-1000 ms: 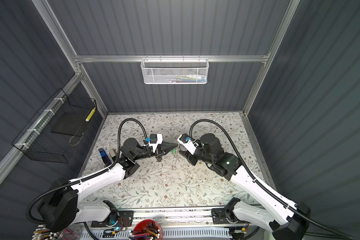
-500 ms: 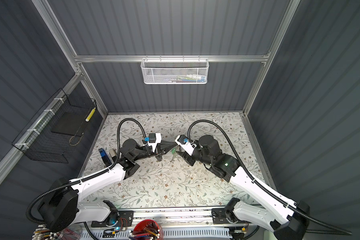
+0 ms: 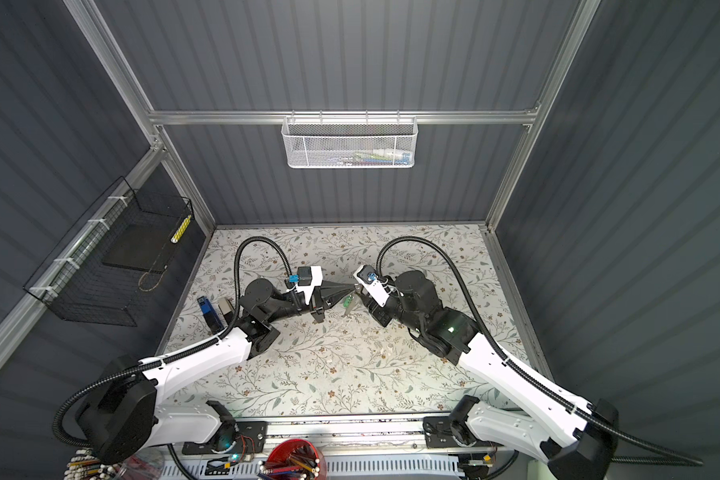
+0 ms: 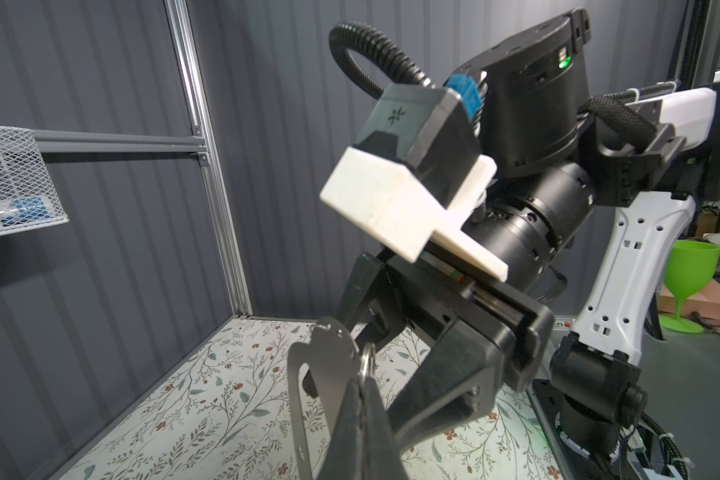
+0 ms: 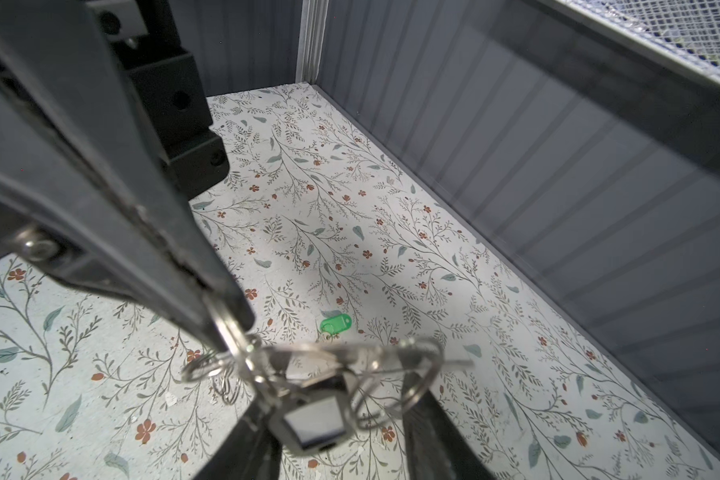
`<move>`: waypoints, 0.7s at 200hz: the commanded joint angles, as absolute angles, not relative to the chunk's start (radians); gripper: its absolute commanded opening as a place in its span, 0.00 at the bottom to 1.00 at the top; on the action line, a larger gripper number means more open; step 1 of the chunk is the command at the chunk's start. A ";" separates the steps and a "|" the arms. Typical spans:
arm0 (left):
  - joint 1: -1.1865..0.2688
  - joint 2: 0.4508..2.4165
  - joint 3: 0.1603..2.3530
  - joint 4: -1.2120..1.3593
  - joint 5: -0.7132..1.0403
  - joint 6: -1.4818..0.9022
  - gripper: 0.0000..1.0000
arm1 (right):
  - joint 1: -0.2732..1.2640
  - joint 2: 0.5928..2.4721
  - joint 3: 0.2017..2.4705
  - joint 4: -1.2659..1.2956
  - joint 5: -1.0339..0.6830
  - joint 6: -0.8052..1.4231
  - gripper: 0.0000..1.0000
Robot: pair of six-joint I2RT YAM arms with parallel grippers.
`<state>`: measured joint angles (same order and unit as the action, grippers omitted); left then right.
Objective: Put the keys on the keyring
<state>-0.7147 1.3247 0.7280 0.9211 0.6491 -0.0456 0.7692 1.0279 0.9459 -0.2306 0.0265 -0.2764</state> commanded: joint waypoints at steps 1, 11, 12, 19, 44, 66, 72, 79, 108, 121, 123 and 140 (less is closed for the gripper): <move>-0.719 1.332 0.724 0.969 0.647 -0.064 0.00 | 0.780 1.023 0.922 -0.203 0.054 -0.274 0.46; -0.719 1.332 0.724 0.973 0.642 -0.066 0.00 | 0.784 1.017 0.914 -0.193 0.056 -0.276 0.45; -0.718 1.332 0.723 0.974 0.642 -0.066 0.00 | 0.784 1.018 0.913 -0.192 0.058 -0.276 0.45; -0.719 1.332 0.724 0.980 0.638 -0.069 0.00 | 0.787 1.013 0.909 -0.185 0.065 -0.277 0.45; -0.719 1.333 0.721 1.006 0.634 -0.089 0.00 | 0.801 0.994 0.876 -0.142 0.085 -0.280 0.46; -0.719 1.328 0.721 1.011 0.628 -0.097 0.00 | 0.811 0.977 0.840 -0.088 0.102 -0.276 0.47; -0.719 1.326 0.720 1.011 0.626 -0.098 0.00 | 0.815 0.973 0.833 -0.076 0.106 -0.276 0.47; -0.719 1.325 0.719 1.011 0.625 -0.100 0.00 | 0.819 0.970 0.823 -0.058 0.116 -0.276 0.47; -0.719 1.328 0.719 1.022 0.626 -0.106 0.00 | 0.830 0.954 0.801 -0.001 0.129 -0.278 0.47; -0.719 1.332 0.718 1.029 0.626 -0.110 0.00 | 0.834 0.954 0.797 0.020 0.135 -0.276 0.47; -0.719 1.333 0.716 1.031 0.626 -0.112 0.00 | 0.836 0.955 0.797 0.023 0.135 -0.276 0.47; -0.719 1.335 0.716 1.039 0.626 -0.117 0.00 | 0.844 0.953 0.795 0.046 0.126 -0.279 0.47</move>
<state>-0.7147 1.3273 0.7258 0.9783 0.6350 -0.0952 0.8310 0.9676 0.8043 -0.0322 0.1120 -0.2771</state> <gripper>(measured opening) 0.047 0.470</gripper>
